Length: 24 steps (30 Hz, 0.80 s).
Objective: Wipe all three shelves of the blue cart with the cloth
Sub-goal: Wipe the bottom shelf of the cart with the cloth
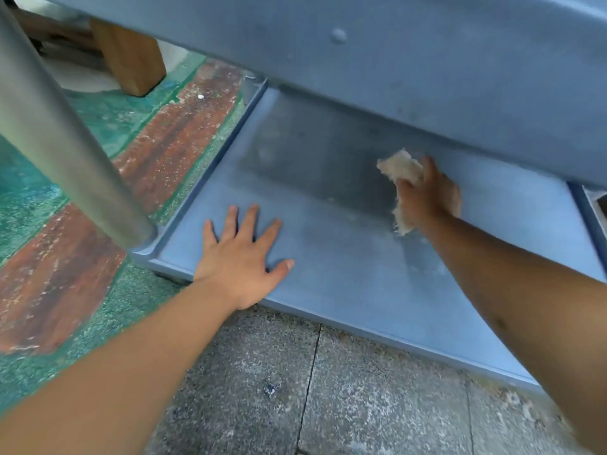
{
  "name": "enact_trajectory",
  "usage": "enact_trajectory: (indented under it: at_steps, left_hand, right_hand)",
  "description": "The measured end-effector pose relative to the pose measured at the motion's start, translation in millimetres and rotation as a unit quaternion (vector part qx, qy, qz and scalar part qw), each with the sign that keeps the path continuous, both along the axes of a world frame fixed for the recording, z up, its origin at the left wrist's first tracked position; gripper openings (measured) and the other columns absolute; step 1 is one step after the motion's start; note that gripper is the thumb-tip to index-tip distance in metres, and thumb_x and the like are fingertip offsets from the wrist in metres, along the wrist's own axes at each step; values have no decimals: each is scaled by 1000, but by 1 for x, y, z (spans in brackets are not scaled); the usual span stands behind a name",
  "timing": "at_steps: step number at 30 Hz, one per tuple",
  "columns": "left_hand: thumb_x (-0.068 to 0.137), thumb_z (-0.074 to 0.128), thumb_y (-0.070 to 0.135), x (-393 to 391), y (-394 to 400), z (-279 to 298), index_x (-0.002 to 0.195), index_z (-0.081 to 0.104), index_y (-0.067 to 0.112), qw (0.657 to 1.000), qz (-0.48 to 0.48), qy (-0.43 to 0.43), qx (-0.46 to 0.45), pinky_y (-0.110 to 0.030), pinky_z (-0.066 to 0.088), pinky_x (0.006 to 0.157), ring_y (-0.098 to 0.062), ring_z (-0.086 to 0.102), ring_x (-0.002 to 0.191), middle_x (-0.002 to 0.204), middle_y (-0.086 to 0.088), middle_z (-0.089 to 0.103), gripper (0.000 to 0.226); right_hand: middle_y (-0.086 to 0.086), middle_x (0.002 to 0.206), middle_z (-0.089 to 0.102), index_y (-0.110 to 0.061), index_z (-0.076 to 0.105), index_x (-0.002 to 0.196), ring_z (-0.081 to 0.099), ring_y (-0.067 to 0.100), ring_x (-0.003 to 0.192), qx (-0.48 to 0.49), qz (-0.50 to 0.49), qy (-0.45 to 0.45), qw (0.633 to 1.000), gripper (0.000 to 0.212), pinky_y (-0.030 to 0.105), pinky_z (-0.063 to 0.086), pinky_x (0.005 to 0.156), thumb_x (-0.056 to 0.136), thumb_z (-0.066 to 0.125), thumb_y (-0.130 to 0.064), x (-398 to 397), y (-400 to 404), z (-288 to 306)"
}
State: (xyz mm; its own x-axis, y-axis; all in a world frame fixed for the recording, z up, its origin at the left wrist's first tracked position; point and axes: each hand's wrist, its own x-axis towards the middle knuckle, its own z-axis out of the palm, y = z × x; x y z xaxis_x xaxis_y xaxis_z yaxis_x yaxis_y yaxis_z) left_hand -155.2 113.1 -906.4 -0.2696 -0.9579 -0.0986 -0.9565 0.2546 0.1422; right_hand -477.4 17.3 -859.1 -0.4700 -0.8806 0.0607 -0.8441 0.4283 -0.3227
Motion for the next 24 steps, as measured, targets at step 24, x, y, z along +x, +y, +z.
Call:
enact_trajectory:
  at_steps: [24]
  left_hand:
    - [82, 18, 72, 3, 8, 13, 152, 10, 20, 992, 13, 128, -19, -60, 6, 116, -24, 1, 150, 163, -6, 10, 87]
  right_hand:
    - [2, 125, 65, -17, 62, 123, 57, 22, 118, -18, 516, -46, 855, 45, 35, 33, 112, 80, 58, -30, 166, 92, -27]
